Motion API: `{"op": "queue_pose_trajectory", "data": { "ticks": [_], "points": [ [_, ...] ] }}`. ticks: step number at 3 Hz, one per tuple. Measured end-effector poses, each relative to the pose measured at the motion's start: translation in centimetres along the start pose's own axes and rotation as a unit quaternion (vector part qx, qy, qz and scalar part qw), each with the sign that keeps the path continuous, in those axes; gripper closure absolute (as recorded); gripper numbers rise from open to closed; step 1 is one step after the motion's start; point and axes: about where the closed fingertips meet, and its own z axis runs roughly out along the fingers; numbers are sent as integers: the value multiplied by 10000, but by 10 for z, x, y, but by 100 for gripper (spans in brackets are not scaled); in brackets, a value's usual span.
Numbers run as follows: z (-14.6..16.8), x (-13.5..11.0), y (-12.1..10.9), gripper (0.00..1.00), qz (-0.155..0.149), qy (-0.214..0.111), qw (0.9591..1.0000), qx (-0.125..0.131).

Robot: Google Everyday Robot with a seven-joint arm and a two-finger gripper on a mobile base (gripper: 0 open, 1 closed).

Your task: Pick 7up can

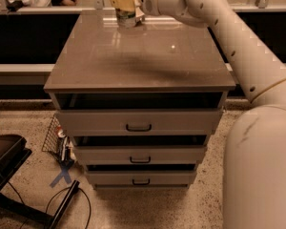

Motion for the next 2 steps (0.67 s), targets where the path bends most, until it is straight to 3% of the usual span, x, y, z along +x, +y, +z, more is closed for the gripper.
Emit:
{"op": "queue_pose_trajectory", "data": {
  "ticks": [1,2],
  "points": [
    [-49,-36,16,100,-315,-149,9994,62],
    [-49,-36,16,100,-315,-149,9994,61]
  ]
}}
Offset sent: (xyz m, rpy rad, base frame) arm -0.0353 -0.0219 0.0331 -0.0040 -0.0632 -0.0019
